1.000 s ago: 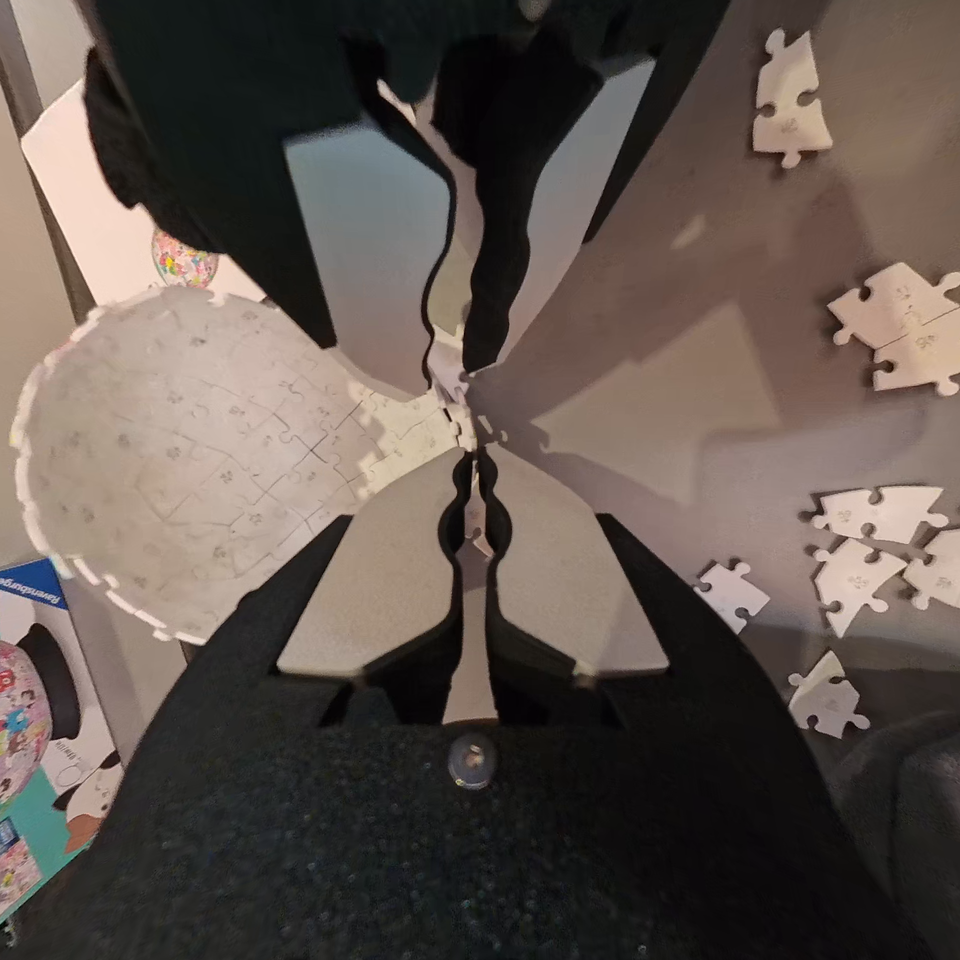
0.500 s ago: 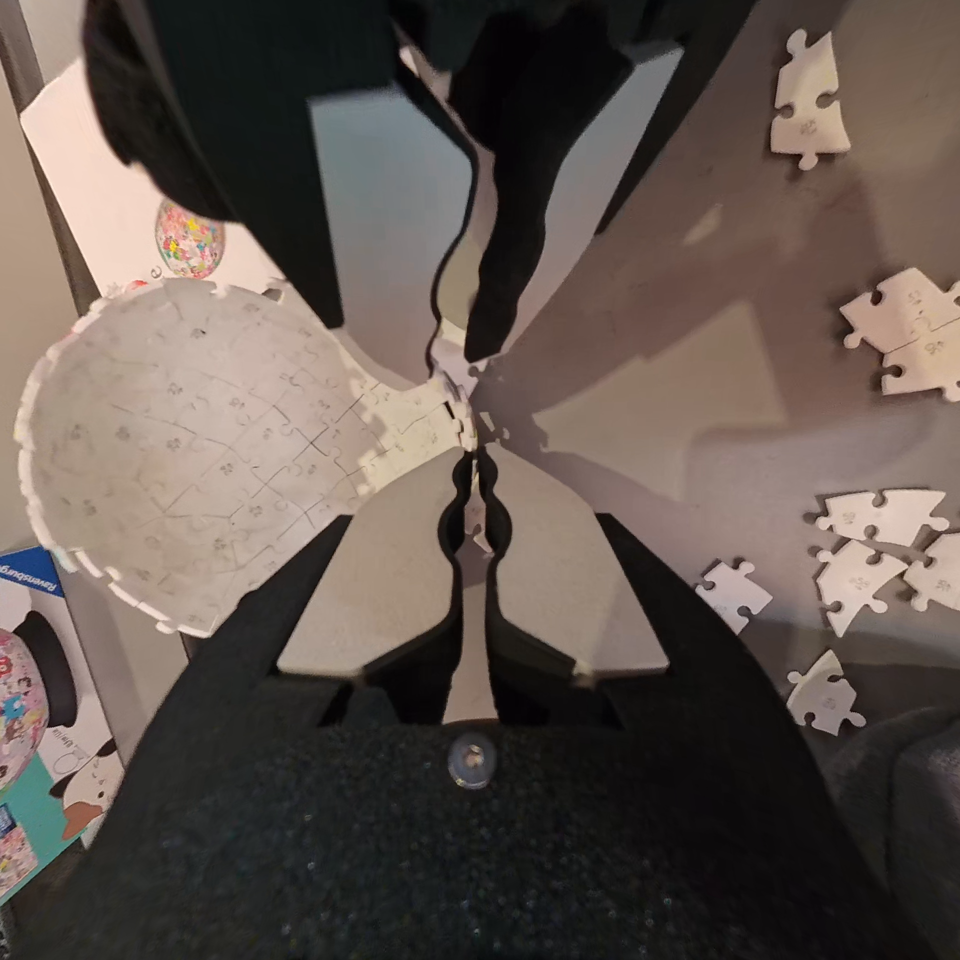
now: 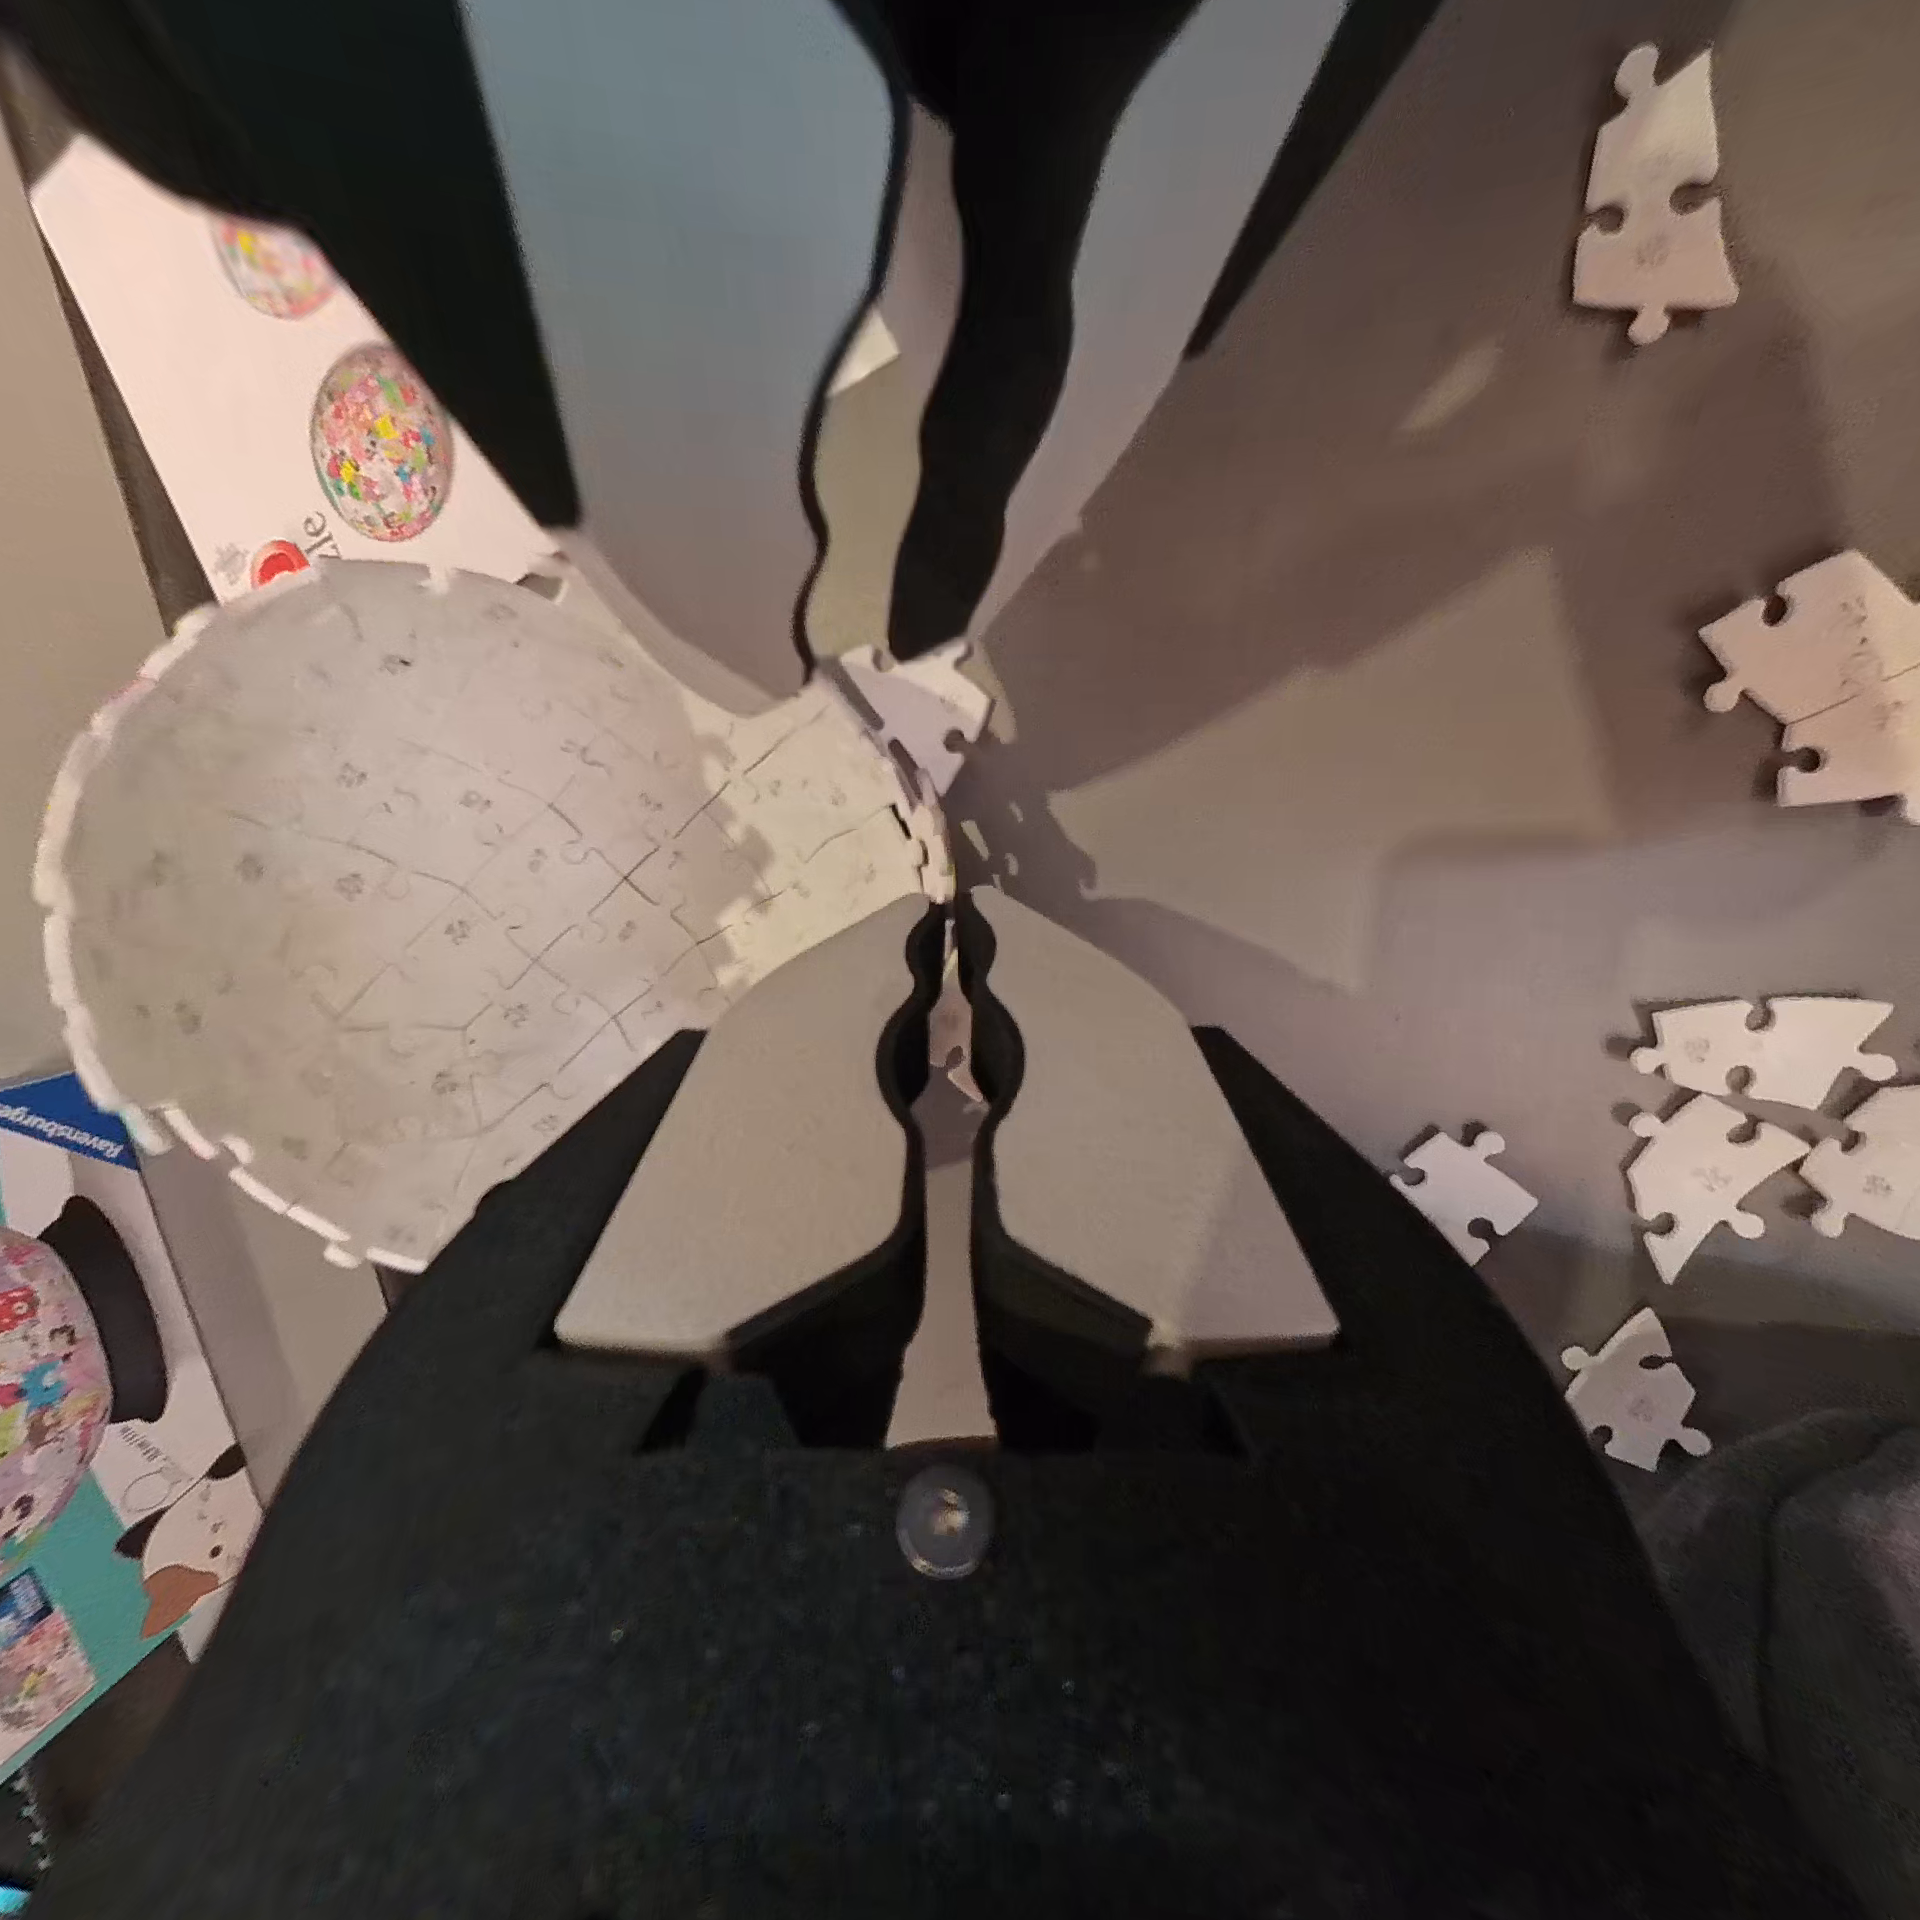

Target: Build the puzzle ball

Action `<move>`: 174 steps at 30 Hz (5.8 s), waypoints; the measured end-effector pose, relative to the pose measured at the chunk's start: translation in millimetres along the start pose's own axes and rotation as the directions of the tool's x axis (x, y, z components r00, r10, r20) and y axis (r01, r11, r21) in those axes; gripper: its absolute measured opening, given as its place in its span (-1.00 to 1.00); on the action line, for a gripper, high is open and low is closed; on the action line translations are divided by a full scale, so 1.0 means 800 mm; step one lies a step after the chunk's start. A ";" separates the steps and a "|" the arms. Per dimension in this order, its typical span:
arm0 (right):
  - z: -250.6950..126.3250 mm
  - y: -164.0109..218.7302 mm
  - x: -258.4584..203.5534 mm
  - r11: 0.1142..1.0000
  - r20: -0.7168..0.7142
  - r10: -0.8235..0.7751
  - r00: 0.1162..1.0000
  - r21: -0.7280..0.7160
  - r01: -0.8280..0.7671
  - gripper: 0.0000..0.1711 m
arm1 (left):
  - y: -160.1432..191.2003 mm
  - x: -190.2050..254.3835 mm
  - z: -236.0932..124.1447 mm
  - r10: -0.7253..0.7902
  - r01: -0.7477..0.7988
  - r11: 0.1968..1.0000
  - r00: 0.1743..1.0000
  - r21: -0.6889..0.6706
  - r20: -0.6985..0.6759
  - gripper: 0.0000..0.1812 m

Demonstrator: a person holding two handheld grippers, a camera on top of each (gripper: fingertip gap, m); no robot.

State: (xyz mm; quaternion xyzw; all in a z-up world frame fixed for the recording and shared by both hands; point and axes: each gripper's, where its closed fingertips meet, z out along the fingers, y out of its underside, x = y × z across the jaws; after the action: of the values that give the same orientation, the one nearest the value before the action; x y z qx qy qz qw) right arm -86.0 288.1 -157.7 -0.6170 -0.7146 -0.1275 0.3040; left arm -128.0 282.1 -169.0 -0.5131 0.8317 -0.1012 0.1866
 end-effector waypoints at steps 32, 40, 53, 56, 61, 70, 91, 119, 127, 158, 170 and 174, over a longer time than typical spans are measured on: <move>-0.017 0.005 -0.003 0.998 -0.018 -0.044 0.999 0.040 0.045 -0.76 | -0.001 0.001 -0.005 0.003 -0.003 1.000 1.000 -0.027 0.016 -0.98; -0.014 0.005 -0.005 0.998 -0.015 -0.050 0.999 0.029 0.050 -0.76 | 0.000 0.000 -0.006 0.002 0.000 0.999 1.000 -0.047 0.024 -0.98; -0.013 -0.001 -0.005 0.998 -0.024 -0.059 0.998 0.036 0.060 -0.74 | 0.000 -0.007 -0.005 -0.024 0.026 0.996 0.999 -0.082 0.028 -0.98; -0.010 -0.005 -0.005 0.997 -0.022 -0.057 0.998 0.046 0.058 -0.73 | 0.000 -0.008 -0.005 -0.026 0.028 0.997 0.999 -0.078 0.028 -0.98; -0.002 -0.018 -0.006 0.997 -0.007 -0.029 1.000 0.074 0.030 -0.74 | 0.000 -0.009 -0.005 -0.030 0.032 0.997 0.999 -0.073 0.027 -0.98; 0.007 -0.020 0.006 0.997 -0.017 0.021 1.000 0.081 -0.020 -0.76 | -0.001 -0.011 -0.004 -0.030 0.032 0.997 0.999 -0.066 0.029 -0.98; 0.022 -0.014 0.005 0.998 -0.026 0.013 1.000 0.062 -0.012 -0.83 | -0.001 -0.012 -0.003 -0.035 0.036 0.998 0.999 -0.055 0.024 -0.98; 0.024 -0.009 0.004 0.999 -0.005 -0.027 1.000 0.042 0.027 -0.75 | -0.002 -0.015 -0.001 -0.029 0.030 0.999 0.999 -0.042 0.029 -0.98; 0.028 -0.014 0.000 0.998 0.067 -0.040 0.997 0.043 0.038 -0.73 | -0.001 -0.017 -0.001 -0.040 0.041 0.999 0.999 -0.035 0.029 -0.98; 0.033 -0.008 0.006 1.000 0.060 -0.014 0.998 0.019 0.013 -0.85 | -0.001 -0.020 0.001 -0.053 0.054 0.998 0.998 -0.026 0.032 -0.98; 0.034 -0.007 0.007 1.000 0.055 -0.022 0.998 0.017 0.021 -0.89 | -0.001 -0.022 0.001 -0.059 0.059 0.998 0.998 -0.017 0.029 -0.98; 0.035 -0.007 0.008 0.999 0.048 -0.037 0.998 0.020 0.036 -0.89 | 0.000 -0.023 0.001 -0.059 0.059 0.998 0.998 -0.014 0.030 -0.98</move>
State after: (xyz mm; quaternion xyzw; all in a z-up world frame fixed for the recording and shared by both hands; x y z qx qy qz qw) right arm -99.3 307.4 -174.7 -0.6036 -0.7343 -0.1111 0.2901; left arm -120.3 298.2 -166.3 -0.5402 0.8141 -0.0927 0.1920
